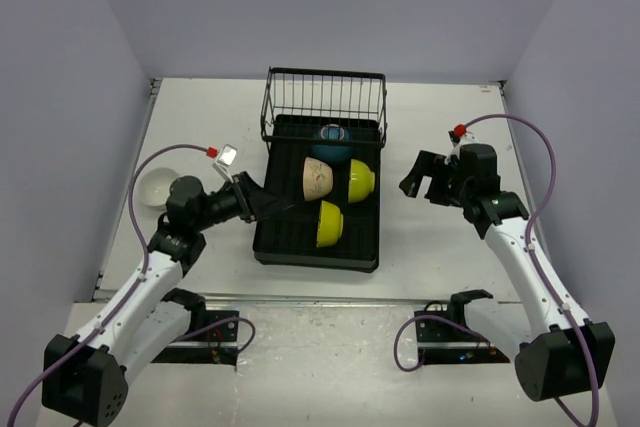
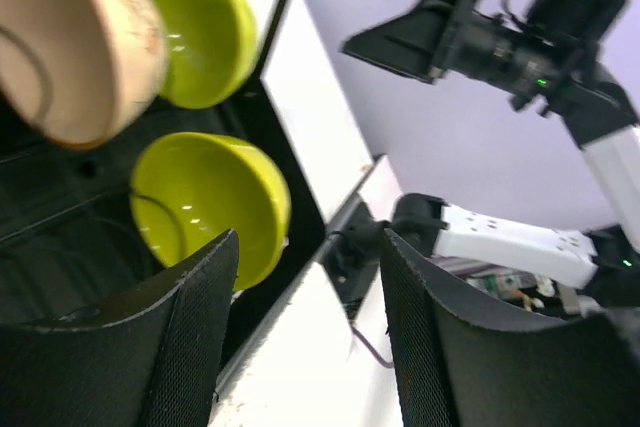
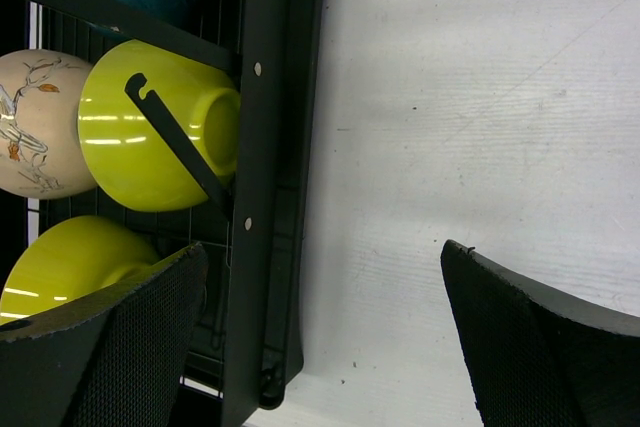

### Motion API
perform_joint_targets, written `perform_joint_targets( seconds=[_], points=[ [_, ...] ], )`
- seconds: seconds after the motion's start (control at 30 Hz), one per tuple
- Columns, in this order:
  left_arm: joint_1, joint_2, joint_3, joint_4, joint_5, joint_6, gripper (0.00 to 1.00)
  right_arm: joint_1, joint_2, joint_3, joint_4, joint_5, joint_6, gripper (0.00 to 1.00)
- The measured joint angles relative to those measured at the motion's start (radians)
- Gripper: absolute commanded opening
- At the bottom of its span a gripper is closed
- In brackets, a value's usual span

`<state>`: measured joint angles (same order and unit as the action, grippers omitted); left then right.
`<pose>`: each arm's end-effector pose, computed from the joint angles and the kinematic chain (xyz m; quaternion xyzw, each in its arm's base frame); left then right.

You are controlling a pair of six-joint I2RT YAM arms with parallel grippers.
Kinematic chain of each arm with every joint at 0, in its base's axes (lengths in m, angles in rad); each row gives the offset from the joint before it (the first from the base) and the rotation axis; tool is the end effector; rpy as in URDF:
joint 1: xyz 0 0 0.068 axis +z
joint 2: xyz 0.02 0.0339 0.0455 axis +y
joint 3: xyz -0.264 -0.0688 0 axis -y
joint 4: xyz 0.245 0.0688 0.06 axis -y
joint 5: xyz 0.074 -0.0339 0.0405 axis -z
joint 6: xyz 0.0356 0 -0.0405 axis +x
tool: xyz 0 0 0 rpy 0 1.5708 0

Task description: Unload the bowls from the dish rack

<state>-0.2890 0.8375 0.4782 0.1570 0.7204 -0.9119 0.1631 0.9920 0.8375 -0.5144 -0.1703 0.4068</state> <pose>0.1778 -0.0774 0.2594 -0.0101 0.7586 -0.5596 0.3337 0.2087 0.0405 0.2884 0.0722 0.8946 0.1955 0.3952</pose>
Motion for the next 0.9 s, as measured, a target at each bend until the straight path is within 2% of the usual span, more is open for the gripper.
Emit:
perform_joint_targets(
  seconds=[0.13, 0.4, 0.63, 0.9],
  points=[
    [-0.085, -0.012, -0.048, 0.135, -0.021, -0.086, 0.61, 0.000, 0.000, 0.000, 0.001, 0.000, 0.000, 0.99],
    [-0.286, 0.165, -0.030, 0.186, -0.137, -0.099, 0.61, 0.000, -0.018, 0.000, 0.004, 0.001, 0.000, 0.99],
    [-0.307, 0.264, 0.004, 0.199, -0.202, -0.095, 0.60, 0.000, -0.042, 0.000, 0.005, 0.001, 0.000, 0.99],
    [-0.349, 0.369, 0.005, 0.238, -0.227, -0.096, 0.48, 0.000, -0.046, 0.000, 0.005, 0.003, 0.000, 0.99]
  ],
)
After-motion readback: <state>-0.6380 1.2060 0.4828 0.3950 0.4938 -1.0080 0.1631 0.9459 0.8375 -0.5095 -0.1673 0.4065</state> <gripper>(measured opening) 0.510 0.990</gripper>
